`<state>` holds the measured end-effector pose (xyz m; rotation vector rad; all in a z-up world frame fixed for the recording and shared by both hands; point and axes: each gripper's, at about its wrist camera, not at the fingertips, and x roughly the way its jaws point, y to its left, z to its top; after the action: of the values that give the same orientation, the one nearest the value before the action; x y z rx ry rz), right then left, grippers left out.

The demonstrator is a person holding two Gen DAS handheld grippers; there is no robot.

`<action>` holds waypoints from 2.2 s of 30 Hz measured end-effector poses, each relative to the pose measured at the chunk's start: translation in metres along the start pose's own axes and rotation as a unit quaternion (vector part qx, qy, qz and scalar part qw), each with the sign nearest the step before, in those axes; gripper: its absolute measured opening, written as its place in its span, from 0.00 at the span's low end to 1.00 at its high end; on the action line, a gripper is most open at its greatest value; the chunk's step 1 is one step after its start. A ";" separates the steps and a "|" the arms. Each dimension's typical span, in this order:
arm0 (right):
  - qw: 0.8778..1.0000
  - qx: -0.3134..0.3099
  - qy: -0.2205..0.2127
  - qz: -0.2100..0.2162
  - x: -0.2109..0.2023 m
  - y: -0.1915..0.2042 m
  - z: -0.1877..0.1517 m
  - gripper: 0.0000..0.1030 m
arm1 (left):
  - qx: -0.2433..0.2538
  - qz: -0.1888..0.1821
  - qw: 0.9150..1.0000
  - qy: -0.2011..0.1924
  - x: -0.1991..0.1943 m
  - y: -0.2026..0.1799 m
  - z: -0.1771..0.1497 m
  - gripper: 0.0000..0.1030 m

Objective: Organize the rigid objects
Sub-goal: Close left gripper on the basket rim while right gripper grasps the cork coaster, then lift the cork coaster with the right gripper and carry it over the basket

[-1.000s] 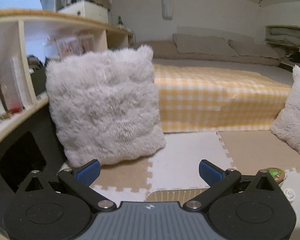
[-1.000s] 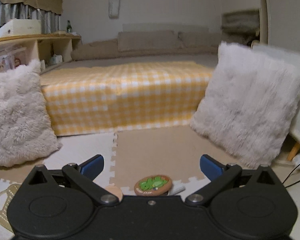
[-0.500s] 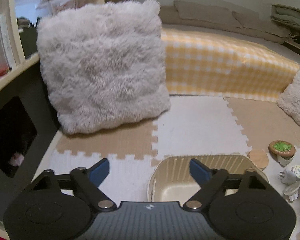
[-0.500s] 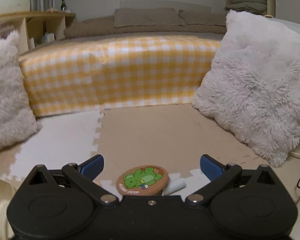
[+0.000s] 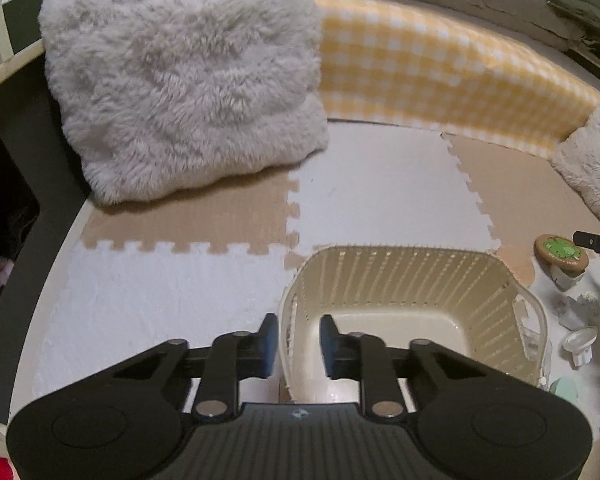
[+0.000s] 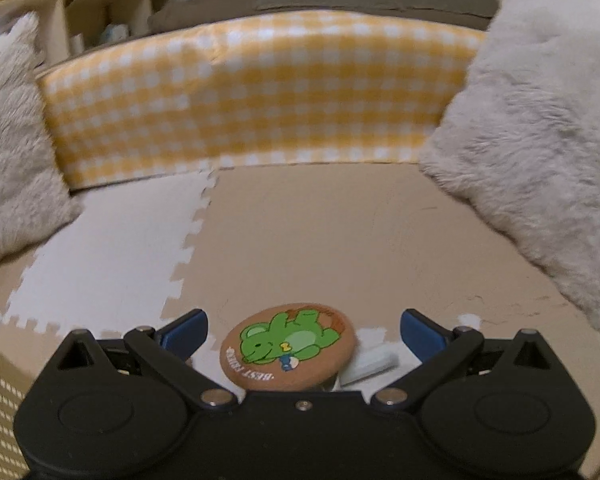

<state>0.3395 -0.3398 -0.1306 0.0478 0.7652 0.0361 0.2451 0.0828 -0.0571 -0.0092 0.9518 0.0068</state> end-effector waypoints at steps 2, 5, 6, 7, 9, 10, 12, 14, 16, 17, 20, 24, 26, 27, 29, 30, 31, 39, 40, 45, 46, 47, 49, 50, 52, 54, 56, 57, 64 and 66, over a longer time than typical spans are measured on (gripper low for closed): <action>1.000 -0.016 0.006 0.006 0.007 0.001 -0.001 1.00 | -0.003 0.000 1.000 0.006 0.002 0.001 0.001 0.20; 0.999 -0.036 0.020 0.023 0.016 0.003 -0.004 1.00 | -0.005 0.003 1.000 0.014 0.007 0.003 0.001 0.19; 0.998 -0.043 0.025 0.027 0.019 0.005 -0.005 1.00 | -0.005 0.005 1.000 0.016 0.009 0.003 0.001 0.19; 0.998 -0.054 0.031 0.029 0.022 0.006 -0.006 1.00 | -0.004 0.006 1.000 0.018 0.011 0.003 0.001 0.19; 0.996 -0.072 0.040 0.031 0.028 0.010 -0.007 1.00 | -0.005 0.007 1.000 0.022 0.013 0.004 0.002 0.18; 0.995 -0.081 0.044 0.032 0.031 0.012 -0.007 1.00 | -0.006 0.006 1.000 0.024 0.014 0.005 0.001 0.16; 0.994 -0.095 0.055 0.030 0.037 0.015 -0.008 1.00 | -0.006 0.005 1.000 0.027 0.016 0.005 0.001 0.14; 0.993 -0.095 0.059 0.026 0.042 0.015 -0.008 1.00 | -0.007 0.006 1.000 0.029 0.017 0.006 0.001 0.13; 0.994 -0.089 0.061 0.023 0.045 0.013 -0.007 1.00 | -0.009 0.005 0.999 0.031 0.018 0.007 0.002 0.10; 0.994 -0.084 0.061 0.022 0.047 0.011 -0.006 1.00 | -0.010 0.004 0.999 0.032 0.018 0.007 0.002 0.09; 0.995 -0.076 0.067 0.025 0.052 0.009 -0.004 1.00 | -0.010 0.004 0.999 0.034 0.020 0.007 0.002 0.08; 0.994 -0.083 0.071 0.026 0.055 0.011 -0.004 1.00 | -0.012 0.004 0.999 0.035 0.021 0.007 0.004 0.08; 0.993 -0.092 0.076 0.026 0.057 0.013 -0.005 1.00 | -0.013 0.004 0.999 0.036 0.021 0.007 0.004 0.08; 0.992 -0.096 0.076 0.026 0.058 0.014 -0.006 0.99 | -0.013 0.003 0.999 0.036 0.021 0.008 0.004 0.08; 0.992 -0.102 0.075 0.024 0.058 0.015 -0.007 0.98 | -0.014 0.003 0.999 0.036 0.022 0.008 0.005 0.07; 0.991 -0.104 0.075 0.024 0.058 0.015 -0.006 0.98 | -0.015 0.002 0.999 0.036 0.022 0.008 0.005 0.07; 0.991 -0.105 0.076 0.024 0.059 0.015 -0.006 0.98 | -0.016 0.002 0.999 0.036 0.022 0.008 0.005 0.07; 0.990 -0.117 0.073 0.026 0.057 0.016 -0.007 0.97 | -0.016 0.002 0.999 0.036 0.023 0.009 0.006 0.07; 0.990 -0.116 0.071 0.027 0.056 0.016 -0.007 0.97 | -0.016 0.002 0.999 0.036 0.023 0.009 0.006 0.06; 0.993 -0.100 0.054 0.031 0.050 0.013 -0.003 0.97 | -0.017 0.001 0.999 0.036 0.023 0.010 0.005 0.06; 0.994 -0.095 0.049 0.032 0.048 0.012 -0.001 0.97 | -0.017 0.001 0.999 0.036 0.024 0.010 0.006 0.06; 0.994 -0.091 0.047 0.033 0.046 0.012 0.000 0.97 | -0.018 0.001 0.999 0.036 0.024 0.010 0.006 0.06; 0.995 -0.084 0.038 0.036 0.042 0.011 0.003 0.97 | -0.018 0.001 0.999 0.036 0.024 0.010 0.005 0.06; 0.996 -0.080 0.033 0.038 0.039 0.012 0.004 0.97 | -0.018 0.001 0.999 0.036 0.024 0.010 0.005 0.06; 0.996 -0.071 0.019 0.048 0.031 0.013 0.009 0.97 | -0.019 0.000 0.999 0.036 0.024 0.010 0.005 0.06; 0.996 -0.062 0.007 0.061 0.023 0.017 0.014 0.97 | -0.019 -0.001 0.999 0.036 0.024 0.010 0.005 0.06; 0.996 -0.056 -0.008 0.074 0.013 0.023 0.018 0.97 | -0.021 -0.002 0.999 0.036 0.024 0.011 0.004 0.06; 0.995 -0.052 -0.014 0.081 0.009 0.027 0.021 0.97 | -0.021 -0.003 0.999 0.036 0.024 0.011 0.004 0.06; 0.985 -0.041 -0.047 0.161 -0.028 0.070 0.031 0.97 | -0.022 -0.005 0.999 0.037 0.024 0.012 0.005 0.06; 0.980 -0.047 -0.053 0.187 -0.039 0.086 0.031 0.97 | -0.022 -0.007 0.999 0.037 0.023 0.012 0.004 0.06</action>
<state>0.3316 -0.2566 -0.0763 0.1030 0.6391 0.4251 0.2619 0.0948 -0.0737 -0.0568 1.0254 0.0156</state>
